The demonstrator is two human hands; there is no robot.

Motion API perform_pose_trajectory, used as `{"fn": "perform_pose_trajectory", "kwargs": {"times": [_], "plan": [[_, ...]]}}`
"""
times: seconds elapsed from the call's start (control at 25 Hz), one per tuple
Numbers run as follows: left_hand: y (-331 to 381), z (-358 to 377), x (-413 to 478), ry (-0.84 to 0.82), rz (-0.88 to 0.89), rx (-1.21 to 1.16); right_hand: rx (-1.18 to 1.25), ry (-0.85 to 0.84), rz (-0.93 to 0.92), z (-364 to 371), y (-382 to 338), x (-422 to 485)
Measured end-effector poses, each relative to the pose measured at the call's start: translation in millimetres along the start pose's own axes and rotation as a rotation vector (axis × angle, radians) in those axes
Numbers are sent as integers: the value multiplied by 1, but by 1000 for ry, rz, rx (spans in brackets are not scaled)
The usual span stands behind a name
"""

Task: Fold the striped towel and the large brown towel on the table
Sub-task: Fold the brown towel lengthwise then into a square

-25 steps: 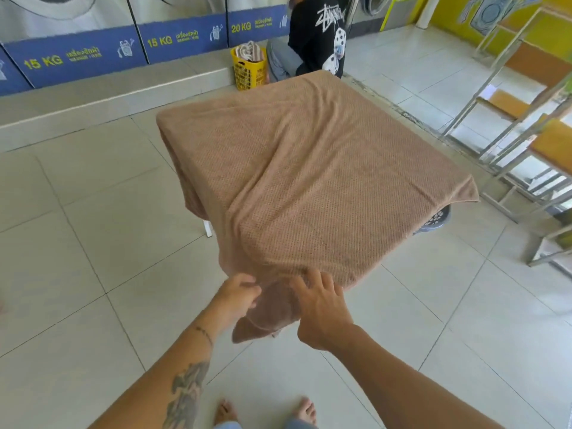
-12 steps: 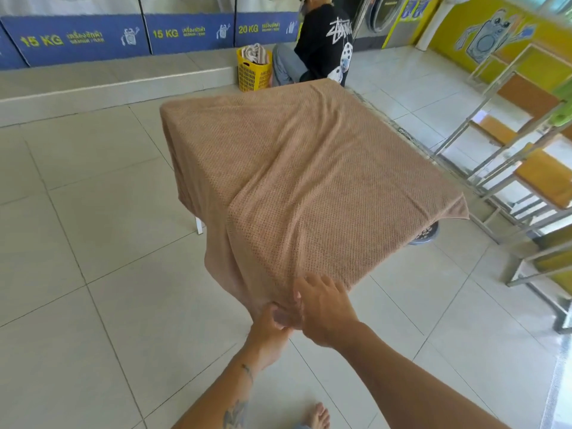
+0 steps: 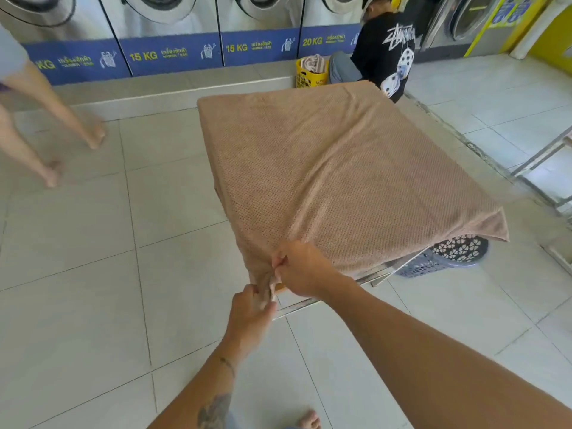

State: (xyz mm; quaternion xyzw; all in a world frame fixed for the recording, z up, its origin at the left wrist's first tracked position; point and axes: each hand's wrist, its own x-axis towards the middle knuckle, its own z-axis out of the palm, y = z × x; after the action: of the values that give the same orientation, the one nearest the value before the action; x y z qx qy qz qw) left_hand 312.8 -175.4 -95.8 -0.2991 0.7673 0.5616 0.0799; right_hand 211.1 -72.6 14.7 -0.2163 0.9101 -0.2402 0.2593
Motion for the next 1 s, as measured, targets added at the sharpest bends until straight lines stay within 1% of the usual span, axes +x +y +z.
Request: {"fn": "perform_pose_trajectory", "kwargs": {"times": [0.12,0.16,0.2,0.28,0.36,0.4,0.44,0.48,0.56,0.64,0.68,0.76,0.8,0.84,0.88,0.92,1.0], "plan": [[27,-9,-10,355,68,25,120,31,-26,-32,9,-5],[38,-15,-13,434,86,9,136,36,-29,-40,15,-6],[49,-20,-13,478,100,-24,133,33,-35,-46,21,-8],[63,-30,-11,417,136,-18,185,25,-31,-52,28,-11],[69,-29,-10,184,167,135,361,20,-24,-57,27,-7],[66,-22,-9,87,145,231,448,-2,-27,-60,25,-3],[62,-14,-6,58,99,314,511,-29,-29,-62,21,0],[59,-6,-4,94,49,351,561,-49,-30,-65,16,3],[59,-2,0,244,-13,275,554,-47,-41,-70,11,5],[65,-19,5,310,17,196,455,-9,-32,-73,12,9],[68,-32,9,326,59,183,331,2,-35,-71,16,10],[79,-58,15,331,183,209,-73,67,-69,-63,15,15],[88,-71,19,303,243,232,-231,98,-91,-57,8,16],[98,-82,23,250,304,264,-324,102,-96,-48,-3,16],[110,-91,27,184,366,293,-351,92,-102,-39,-14,17],[120,-98,31,127,425,319,-345,124,-110,-30,-26,19],[138,-112,35,75,515,345,-315,248,-171,-20,-49,26]]}}
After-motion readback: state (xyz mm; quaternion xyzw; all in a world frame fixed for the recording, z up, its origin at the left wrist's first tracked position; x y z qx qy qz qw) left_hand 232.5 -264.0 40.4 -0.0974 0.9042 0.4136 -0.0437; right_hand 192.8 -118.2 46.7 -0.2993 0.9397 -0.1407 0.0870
